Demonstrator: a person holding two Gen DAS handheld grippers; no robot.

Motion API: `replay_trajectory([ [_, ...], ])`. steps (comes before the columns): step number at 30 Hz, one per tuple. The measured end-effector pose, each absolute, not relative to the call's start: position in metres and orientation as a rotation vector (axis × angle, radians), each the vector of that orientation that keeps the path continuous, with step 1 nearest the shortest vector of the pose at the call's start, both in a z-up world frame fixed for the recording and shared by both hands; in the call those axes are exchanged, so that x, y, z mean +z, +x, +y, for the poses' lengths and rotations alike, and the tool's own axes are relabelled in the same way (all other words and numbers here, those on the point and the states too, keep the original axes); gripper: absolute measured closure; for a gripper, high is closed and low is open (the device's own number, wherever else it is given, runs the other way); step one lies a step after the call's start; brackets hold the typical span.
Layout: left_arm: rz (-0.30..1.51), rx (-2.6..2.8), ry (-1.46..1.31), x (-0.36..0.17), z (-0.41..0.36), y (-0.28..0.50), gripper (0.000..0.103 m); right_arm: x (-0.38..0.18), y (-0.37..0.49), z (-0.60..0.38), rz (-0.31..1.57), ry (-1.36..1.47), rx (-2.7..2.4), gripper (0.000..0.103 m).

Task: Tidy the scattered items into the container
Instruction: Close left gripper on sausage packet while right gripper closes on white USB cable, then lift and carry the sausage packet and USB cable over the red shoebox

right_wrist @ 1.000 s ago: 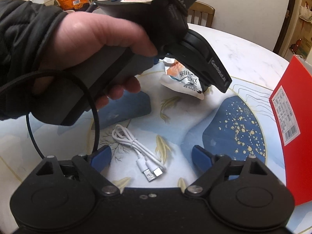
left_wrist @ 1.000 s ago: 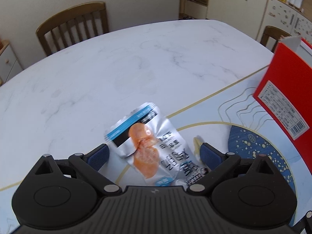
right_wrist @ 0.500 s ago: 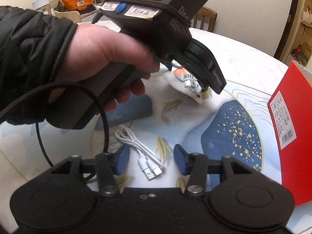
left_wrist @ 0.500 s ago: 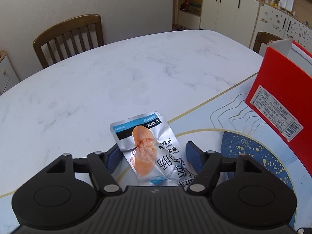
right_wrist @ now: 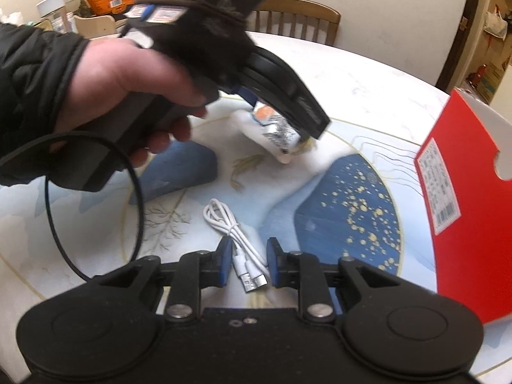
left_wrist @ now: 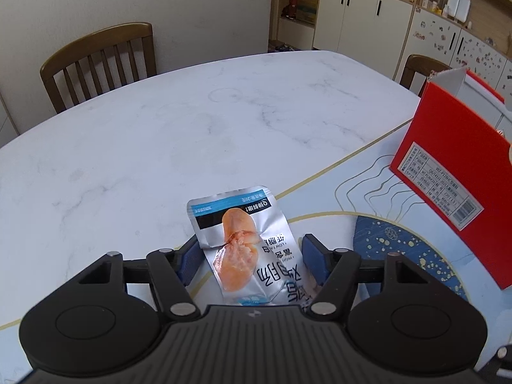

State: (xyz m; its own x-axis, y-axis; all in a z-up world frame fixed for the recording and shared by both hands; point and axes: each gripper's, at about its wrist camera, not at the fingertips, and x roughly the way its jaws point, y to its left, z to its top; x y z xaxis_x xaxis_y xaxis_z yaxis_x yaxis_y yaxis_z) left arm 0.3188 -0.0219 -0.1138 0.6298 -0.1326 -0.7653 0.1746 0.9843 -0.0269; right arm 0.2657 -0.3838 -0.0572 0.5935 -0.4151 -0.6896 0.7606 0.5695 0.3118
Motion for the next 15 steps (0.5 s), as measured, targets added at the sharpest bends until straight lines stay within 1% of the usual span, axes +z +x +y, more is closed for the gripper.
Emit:
replay_trajectory([
  [9, 0.855, -0.205, 0.037, -0.107, -0.022, 0.309, 0.042, -0.061, 0.233, -0.384, 0.607, 0.68, -0.806, 0.083],
  [12, 0.85, -0.218, 0.035, -0.103, -0.022, 0.304, 0.045, -0.071, 0.223, -0.393, 0.608, 0.692, -0.835, 0.083],
  [15, 0.841, -0.234, 0.041, -0.099, -0.025, 0.297, 0.046, -0.068, 0.213, -0.389, 0.606, 0.702, -0.862, 0.083],
])
